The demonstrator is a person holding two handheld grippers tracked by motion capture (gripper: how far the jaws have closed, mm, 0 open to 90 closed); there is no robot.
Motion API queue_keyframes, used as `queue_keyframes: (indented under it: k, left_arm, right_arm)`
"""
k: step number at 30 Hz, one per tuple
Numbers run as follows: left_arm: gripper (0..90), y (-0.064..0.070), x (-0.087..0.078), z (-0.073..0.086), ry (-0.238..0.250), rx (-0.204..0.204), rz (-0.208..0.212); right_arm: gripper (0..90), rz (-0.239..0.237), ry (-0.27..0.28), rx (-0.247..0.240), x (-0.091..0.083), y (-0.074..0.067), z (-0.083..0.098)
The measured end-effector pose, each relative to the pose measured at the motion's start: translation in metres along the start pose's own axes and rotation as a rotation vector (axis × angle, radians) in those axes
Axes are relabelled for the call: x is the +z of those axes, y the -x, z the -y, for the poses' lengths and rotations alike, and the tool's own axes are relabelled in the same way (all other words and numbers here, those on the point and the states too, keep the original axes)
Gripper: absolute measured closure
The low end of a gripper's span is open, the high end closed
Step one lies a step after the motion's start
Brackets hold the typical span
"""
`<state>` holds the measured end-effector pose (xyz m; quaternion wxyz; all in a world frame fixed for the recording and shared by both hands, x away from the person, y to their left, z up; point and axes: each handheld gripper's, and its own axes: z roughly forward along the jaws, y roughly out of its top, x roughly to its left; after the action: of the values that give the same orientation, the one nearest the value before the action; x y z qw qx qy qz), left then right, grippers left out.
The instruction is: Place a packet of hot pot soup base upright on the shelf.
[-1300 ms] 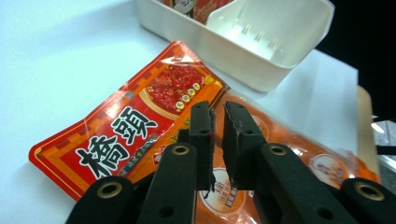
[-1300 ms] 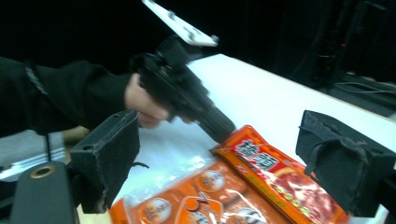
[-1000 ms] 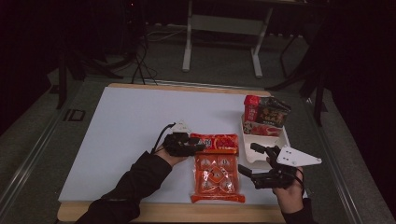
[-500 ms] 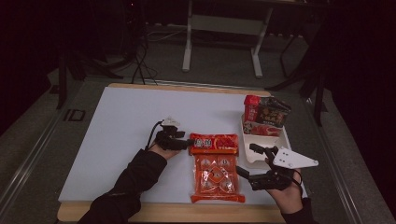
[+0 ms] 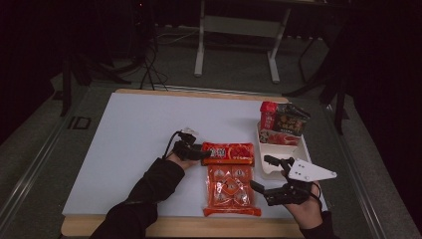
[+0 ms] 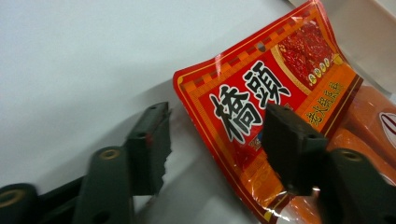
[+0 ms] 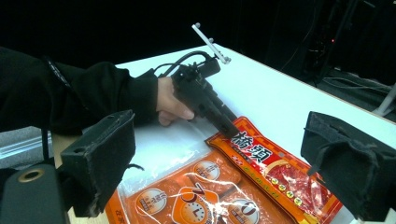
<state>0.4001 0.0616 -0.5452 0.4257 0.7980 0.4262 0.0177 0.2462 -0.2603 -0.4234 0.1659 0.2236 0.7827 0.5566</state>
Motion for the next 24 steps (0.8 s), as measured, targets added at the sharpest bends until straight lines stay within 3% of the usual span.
queue_keyframes:
  k: [3, 4, 5, 7, 8, 11, 20, 22, 24]
  left_arm:
    - [52.0, 0.003, 0.002, 0.0, -0.003, -0.002, 0.019]
    - [55.5, 0.005, 0.004, 0.001, -0.01, -0.002, 0.048]
    - [55.5, 0.007, 0.005, 0.0, -0.011, 0.011, 0.036]
    - [60.2, 0.01, 0.007, 0.0, -0.022, 0.011, 0.055]
    - [61.1, 0.011, 0.007, 0.0, -0.024, 0.019, 0.041]
    - [63.2, 0.012, 0.008, 0.001, -0.02, 0.003, 0.036]
    - [69.4, 0.022, 0.012, 0.0, -0.049, 0.017, 0.083]
    - [79.5, 0.026, 0.013, 0.0, -0.064, 0.054, 0.089]
    - [87.3, 0.031, 0.013, -0.001, -0.065, 0.094, 0.062]
  right_arm:
    - [9.9, -0.003, 0.004, 0.006, 0.0, 0.001, 0.0]
    - [9.9, -0.002, 0.004, 0.005, -0.001, 0.001, 0.0]
    - [9.9, -0.006, 0.006, 0.008, -0.001, 0.001, 0.0]
    - [9.9, -0.005, 0.006, 0.01, -0.001, 0.002, 0.0]
    - [9.9, -0.006, 0.007, 0.012, -0.001, 0.002, 0.0]
    - [9.9, -0.007, 0.007, 0.012, -0.001, 0.002, 0.0]
    - [10.0, -0.01, 0.007, 0.022, -0.001, 0.003, 0.0]
    - [10.0, -0.01, 0.007, 0.021, 0.0, 0.003, 0.0]
    - [10.1, -0.01, 0.004, 0.02, 0.0, 0.003, 0.0]
